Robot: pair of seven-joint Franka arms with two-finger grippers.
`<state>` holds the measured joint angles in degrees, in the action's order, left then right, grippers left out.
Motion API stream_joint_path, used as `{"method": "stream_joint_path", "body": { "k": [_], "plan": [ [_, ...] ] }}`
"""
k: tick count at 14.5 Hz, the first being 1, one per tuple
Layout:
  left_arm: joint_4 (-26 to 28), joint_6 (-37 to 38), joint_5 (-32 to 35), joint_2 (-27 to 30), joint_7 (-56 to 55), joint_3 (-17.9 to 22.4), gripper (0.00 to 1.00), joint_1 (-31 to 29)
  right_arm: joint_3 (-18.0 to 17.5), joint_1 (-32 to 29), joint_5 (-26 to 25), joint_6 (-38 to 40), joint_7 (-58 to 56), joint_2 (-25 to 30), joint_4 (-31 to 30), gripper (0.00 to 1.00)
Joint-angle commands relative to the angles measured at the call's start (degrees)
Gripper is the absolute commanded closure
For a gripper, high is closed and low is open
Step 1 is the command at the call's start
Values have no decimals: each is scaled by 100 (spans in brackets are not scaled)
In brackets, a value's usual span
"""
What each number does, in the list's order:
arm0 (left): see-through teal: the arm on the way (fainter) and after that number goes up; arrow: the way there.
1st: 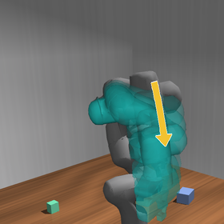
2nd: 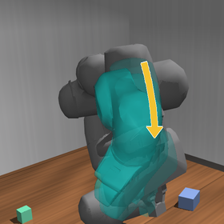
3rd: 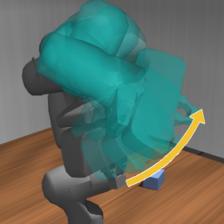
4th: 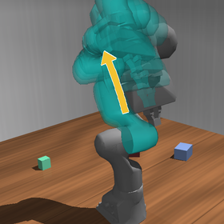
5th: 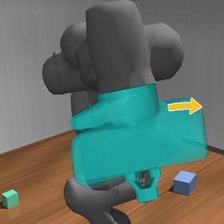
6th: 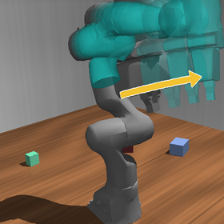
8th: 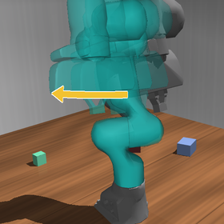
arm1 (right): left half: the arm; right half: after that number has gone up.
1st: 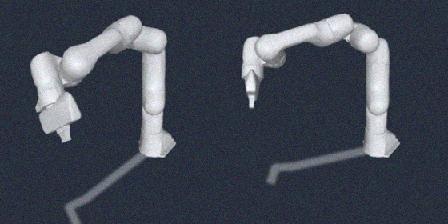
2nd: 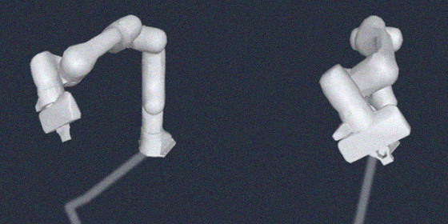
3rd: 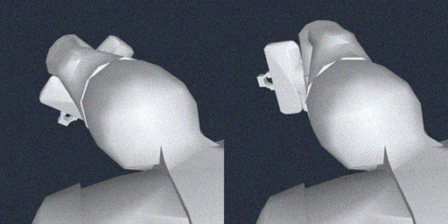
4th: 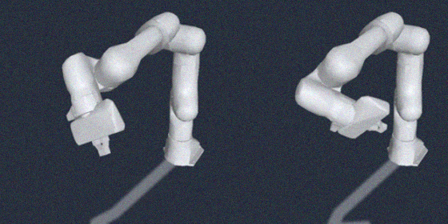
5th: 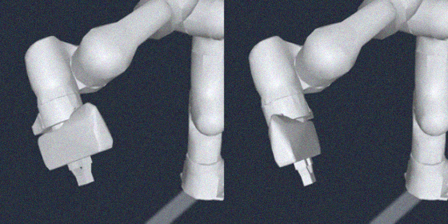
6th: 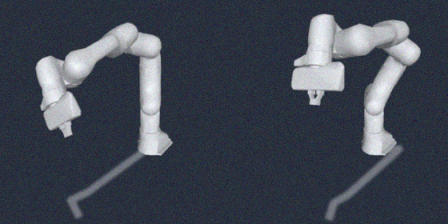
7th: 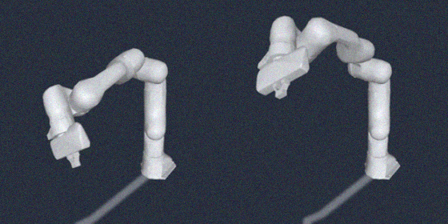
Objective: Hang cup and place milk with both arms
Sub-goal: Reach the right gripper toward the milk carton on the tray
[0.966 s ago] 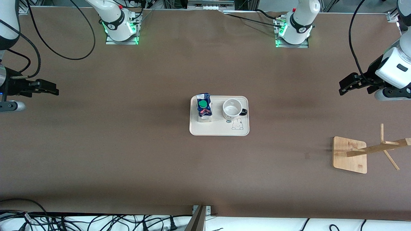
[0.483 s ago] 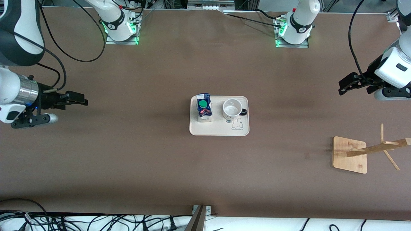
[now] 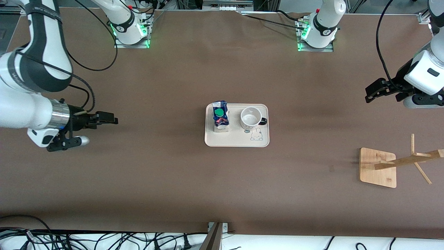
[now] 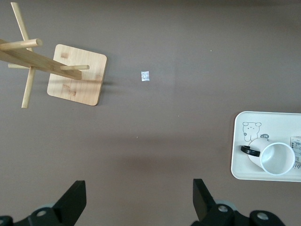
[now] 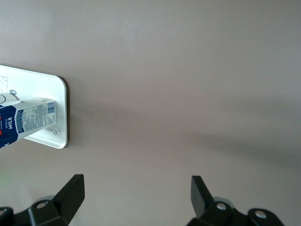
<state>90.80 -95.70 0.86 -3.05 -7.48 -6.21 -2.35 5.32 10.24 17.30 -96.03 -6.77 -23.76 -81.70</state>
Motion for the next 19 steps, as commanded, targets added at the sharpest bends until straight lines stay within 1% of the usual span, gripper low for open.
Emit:
{"method": "stream_joint_path", "body": {
  "k": [1, 5, 7, 8, 11, 14, 17, 19],
  "plan": [
    [-168, 78, 54, -55, 54, -12, 0, 24, 31, 310, 99, -222, 377, -102, 58, 0],
    [-168, 78, 54, -55, 54, -12, 0, 24, 31, 689, 107, -539, 773, -286, 75, 0],
    [-168, 78, 54, -55, 45, -12, 0, 24, -118, 794, 264, -539, 853, -357, 75, 0],
    [-168, 78, 54, -55, 54, -20, 0, 24, -145, 917, 335, -548, 1018, -383, 75, 0],
    [-168, 78, 54, -55, 54, -12, 0, 24, -145, 1286, 336, -627, 1914, -383, 75, 0],
    [-168, 78, 54, -55, 54, -12, 0, 24, -171, 1611, 353, -987, 2451, -383, 75, 0],
    [-168, 78, 54, -55, 54, -12, 0, 24, -171, 2191, 432, -1478, 3144, -401, 84, 0],
    [-168, 78, 54, -55, 62, -12, 0, 24, -171, 2507, 432, -1812, 3637, -506, 84, 0]
  ]
}}
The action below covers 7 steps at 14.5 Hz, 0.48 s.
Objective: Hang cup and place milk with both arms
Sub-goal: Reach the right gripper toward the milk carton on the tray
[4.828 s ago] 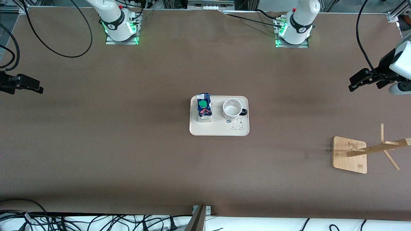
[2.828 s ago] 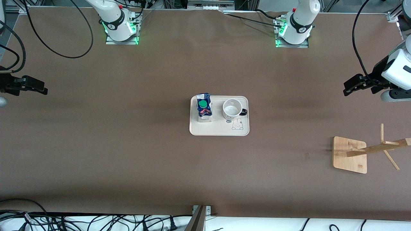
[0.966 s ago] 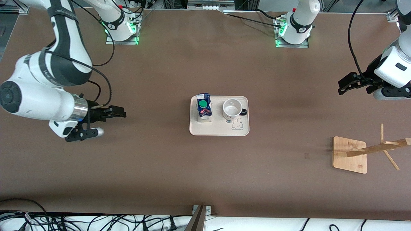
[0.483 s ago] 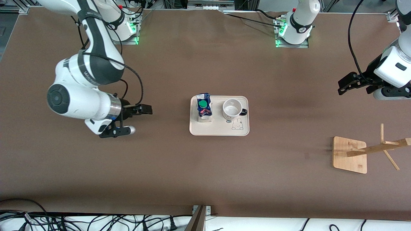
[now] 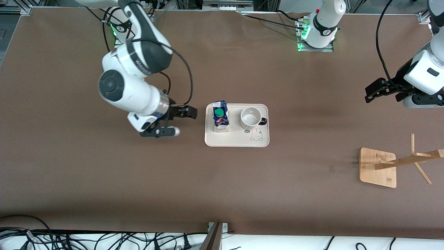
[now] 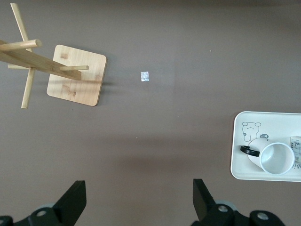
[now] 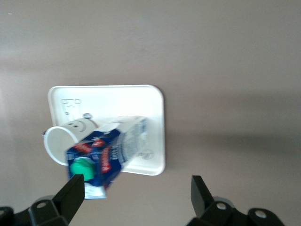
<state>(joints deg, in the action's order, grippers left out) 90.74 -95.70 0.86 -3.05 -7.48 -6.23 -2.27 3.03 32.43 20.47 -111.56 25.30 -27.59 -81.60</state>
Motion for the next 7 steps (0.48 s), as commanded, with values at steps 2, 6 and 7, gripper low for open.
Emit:
{"method": "stream_joint_path", "body": {
  "k": [2, 6, 7],
  "plan": [
    [-162, 87, 54, -55, 62, -10, 0, 16, 58, 605, 106, -672, 982, -264, 74, 0],
    [-162, 87, 54, -55, 62, -10, 0, 16, 58, 896, 88, -1192, 1609, -458, 74, 0],
    [-162, 87, 54, -55, 62, -10, 0, 16, 58, 896, 80, -1193, 1601, -493, 74, 0]
  ]
}}
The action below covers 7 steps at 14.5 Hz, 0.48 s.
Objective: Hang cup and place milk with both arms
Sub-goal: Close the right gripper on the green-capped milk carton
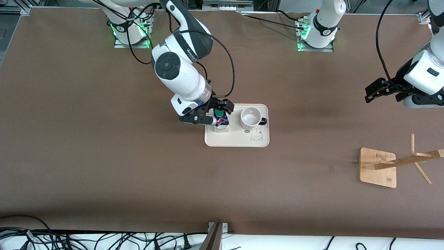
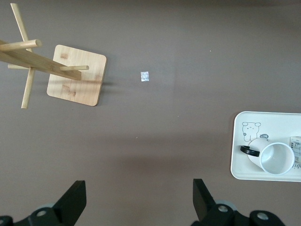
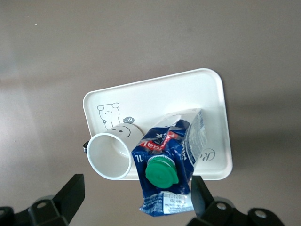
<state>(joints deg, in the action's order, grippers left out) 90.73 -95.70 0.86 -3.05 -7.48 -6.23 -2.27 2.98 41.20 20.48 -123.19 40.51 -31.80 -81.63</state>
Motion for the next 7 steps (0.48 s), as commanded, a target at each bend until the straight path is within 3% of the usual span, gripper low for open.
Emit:
{"method": "stream_joint_path", "body": {
  "k": [1, 7],
  "plan": [
    [-161, 87, 54, -55, 71, -10, 0, 16, 62, 19, 61, -29, 71, -107, 77, 0],
    [-161, 96, 54, -55, 80, -10, 0, 7, 62, 28, 26, -64, 27, -335, 86, 0]
  ]
}}
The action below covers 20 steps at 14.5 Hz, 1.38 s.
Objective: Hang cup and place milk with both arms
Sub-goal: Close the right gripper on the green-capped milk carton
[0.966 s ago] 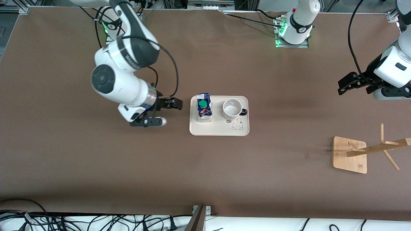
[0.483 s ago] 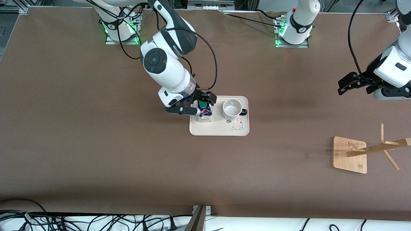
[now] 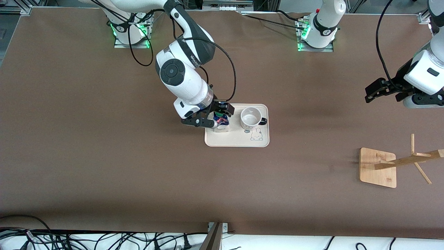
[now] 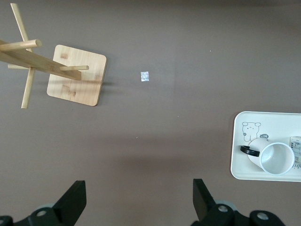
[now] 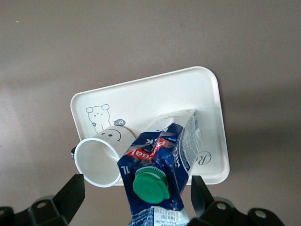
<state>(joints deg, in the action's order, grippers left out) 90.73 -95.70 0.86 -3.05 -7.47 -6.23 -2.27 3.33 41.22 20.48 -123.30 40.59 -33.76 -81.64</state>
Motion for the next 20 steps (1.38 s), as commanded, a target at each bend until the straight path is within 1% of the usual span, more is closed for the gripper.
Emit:
{"method": "stream_joint_path", "body": {
  "k": [1, 6, 9, 12, 14, 20],
  "plan": [
    [-152, 96, 54, -55, 79, -10, 0, 7, 27, 43, 18, -140, 19, -192, 87, 0],
    [-152, 96, 54, -55, 88, -10, 0, 7, 27, 237, -132, -255, 28, -333, 87, 0],
    [-152, 96, 54, -55, 88, -10, 0, 7, 27, 254, -290, -247, 27, -342, 78, 0],
    [-152, 96, 54, -64, 88, -10, 0, 7, 27, 263, -308, -247, 10, -368, 69, 0],
    [-152, 96, 54, -64, 97, -10, 0, 7, 27, 263, -439, -247, -121, -412, 60, 0],
    [-152, 96, 54, -64, 97, -10, 0, 7, 27, 386, -545, -238, -210, -474, 52, 0]
  ]
}}
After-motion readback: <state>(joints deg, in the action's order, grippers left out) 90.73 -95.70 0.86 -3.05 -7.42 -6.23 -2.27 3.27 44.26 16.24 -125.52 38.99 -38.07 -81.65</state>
